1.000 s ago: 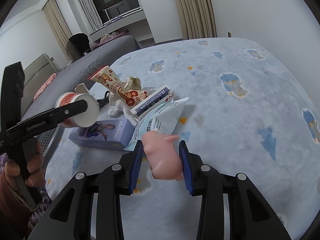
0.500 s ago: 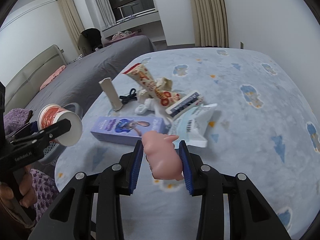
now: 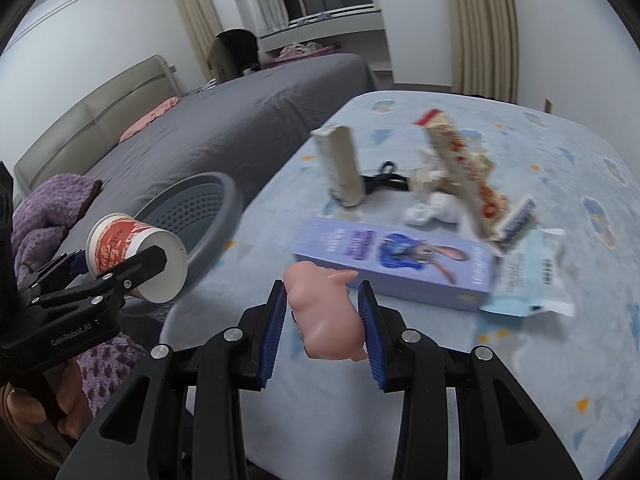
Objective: Collect trash
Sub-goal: 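Carry the cup and pig toy over the grey basket with both tools, then open both tools to drop the cup and pig into the basket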
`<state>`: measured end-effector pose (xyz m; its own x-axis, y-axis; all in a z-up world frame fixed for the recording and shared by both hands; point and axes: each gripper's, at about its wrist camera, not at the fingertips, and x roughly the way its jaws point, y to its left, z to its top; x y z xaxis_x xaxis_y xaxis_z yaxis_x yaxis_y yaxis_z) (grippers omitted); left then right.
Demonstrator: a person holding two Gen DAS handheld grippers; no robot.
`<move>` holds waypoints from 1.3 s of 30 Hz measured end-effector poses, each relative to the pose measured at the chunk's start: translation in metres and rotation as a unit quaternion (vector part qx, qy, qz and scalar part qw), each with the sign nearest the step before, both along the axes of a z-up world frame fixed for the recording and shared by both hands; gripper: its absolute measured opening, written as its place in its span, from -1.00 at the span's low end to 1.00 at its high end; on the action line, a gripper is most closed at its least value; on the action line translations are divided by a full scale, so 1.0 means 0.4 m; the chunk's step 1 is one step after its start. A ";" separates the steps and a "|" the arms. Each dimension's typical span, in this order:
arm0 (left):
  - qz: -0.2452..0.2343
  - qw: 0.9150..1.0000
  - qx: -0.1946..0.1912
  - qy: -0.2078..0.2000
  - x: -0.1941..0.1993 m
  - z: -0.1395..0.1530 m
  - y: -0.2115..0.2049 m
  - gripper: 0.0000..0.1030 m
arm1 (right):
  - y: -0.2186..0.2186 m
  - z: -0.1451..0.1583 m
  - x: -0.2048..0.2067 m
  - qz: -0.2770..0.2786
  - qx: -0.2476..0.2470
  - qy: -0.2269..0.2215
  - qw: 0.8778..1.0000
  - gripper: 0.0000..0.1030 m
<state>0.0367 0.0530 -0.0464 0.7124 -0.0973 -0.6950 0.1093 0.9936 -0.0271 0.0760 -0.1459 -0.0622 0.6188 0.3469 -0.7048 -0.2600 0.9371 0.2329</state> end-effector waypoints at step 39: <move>0.163 0.985 0.035 0.043 0.182 -0.109 0.370 0.68 | 0.451 -0.038 0.237 0.135 -0.012 -0.001 0.991 0.12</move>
<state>0.1095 0.2010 -0.0901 0.6354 0.1770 -0.7516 -0.2159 0.9753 0.0471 0.1710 0.0346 -0.0774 0.5073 0.4827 -0.7139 -0.5021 0.8388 0.2103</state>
